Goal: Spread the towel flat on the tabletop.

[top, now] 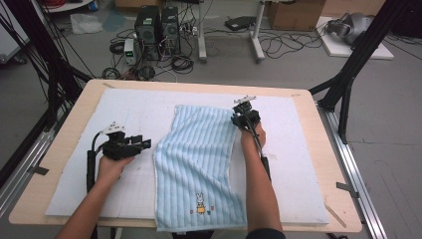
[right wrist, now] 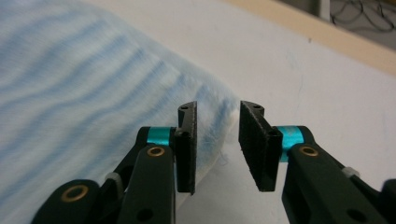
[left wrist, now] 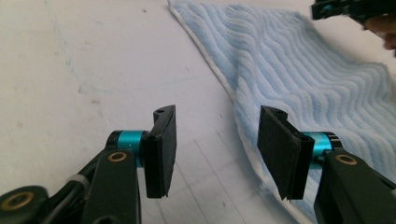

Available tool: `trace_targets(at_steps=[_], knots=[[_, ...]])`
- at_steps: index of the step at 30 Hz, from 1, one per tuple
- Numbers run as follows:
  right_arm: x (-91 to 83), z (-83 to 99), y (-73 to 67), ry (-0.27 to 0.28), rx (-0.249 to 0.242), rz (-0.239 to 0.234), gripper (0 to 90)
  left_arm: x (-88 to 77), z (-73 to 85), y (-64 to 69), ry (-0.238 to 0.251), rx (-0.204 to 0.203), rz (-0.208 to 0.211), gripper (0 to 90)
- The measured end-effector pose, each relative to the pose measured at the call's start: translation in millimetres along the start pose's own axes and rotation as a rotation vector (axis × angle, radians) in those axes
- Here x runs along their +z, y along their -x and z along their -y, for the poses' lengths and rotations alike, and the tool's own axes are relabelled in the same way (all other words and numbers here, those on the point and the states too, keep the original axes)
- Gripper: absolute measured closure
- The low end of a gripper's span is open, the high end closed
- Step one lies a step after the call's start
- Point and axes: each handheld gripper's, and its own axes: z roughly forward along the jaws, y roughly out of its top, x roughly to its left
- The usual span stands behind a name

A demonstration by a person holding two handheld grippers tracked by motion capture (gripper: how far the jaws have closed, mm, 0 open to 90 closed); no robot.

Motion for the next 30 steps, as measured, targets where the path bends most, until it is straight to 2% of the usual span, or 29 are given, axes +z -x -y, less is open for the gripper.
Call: trace_targets(at_steps=[3,5,7,8,9,11,12,14,16,17,19,20,23,26,27,29,30], knots=[[-18.9,3.9,1.4,0.036,-0.013,-0.059,59.7,13.2,-16.6,-6.1,0.002,-0.008,0.005,47.2],[-31.6,10.8,2.8,0.054,0.0,-0.1,56.5,24.8,-26.6,-11.2,-0.004,-0.027,0.02,47.1],[-45.0,20.8,2.9,0.07,0.002,-0.128,55.6,37.3,-34.7,-15.3,0.001,-0.033,0.024,46.5],[-55.7,31.9,3.0,0.07,-0.005,-0.143,52.5,43.8,-37.9,-17.2,0.01,-0.045,0.034,46.0],[-55.7,31.9,3.0,0.07,-0.005,-0.143,52.5,50.1,-41.4,-18.6,0.011,-0.045,0.036,46.0],[-63.3,41.9,3.0,0.058,0.001,-0.167,50.6,62.4,-46.7,-19.7,0.024,-0.023,0.029,46.1],[-67.5,46.5,2.8,0.057,0.001,-0.168,49.8,68.9,-49.7,-19.8,0.017,-0.024,0.032,46.0],[-78.3,57.3,3.7,0.073,0.031,-0.195,47.0,81.5,-54.7,-18.3,0.009,-0.009,0.033,45.3],[-81.3,59.6,3.8,0.067,0.043,-0.201,45.4,93.5,-60.0,-16.3,-0.013,0.015,0.022,45.3],[-85.8,61.1,3.7,0.041,0.062,-0.223,44.1,99.0,-62.2,-15.2,-0.021,0.024,0.013,44.4],[-88.4,61.2,3.2,0.045,0.058,-0.234,44.5,110.4,-65.6,-14.7,-0.043,0.027,0.003,44.5],[-91.9,61.9,1.7,0.067,0.054,-0.237,45.1,115.5,-66.6,-14.2,-0.057,0.028,-0.01,44.1],[-98.4,64.7,-3.0,0.098,0.047,-0.244,45.4,129.8,-68.6,-12.7,-0.1,0.062,-0.07,44.0],[-99.8,70.1,-6.2,0.098,0.052,-0.254,45.4,140.9,-70.4,-6.4,-0.117,0.092,-0.094,45.1],[-99.7,71.8,-6.5,0.095,0.051,-0.253,45.5,144.2,-70.8,-3.4,-0.135,0.127,-0.097,46.4],[-99.1,74.1,-5.8,0.087,0.058,-0.253,45.4,150.8,-70.7,4.2,-0.174,0.22,-0.134,50.2],[-99.4,74.9,-5.3,0.09,0.06,-0.254,45.5,153.6,-70.2,6.9,-0.181,0.246,-0.144,52.2]])
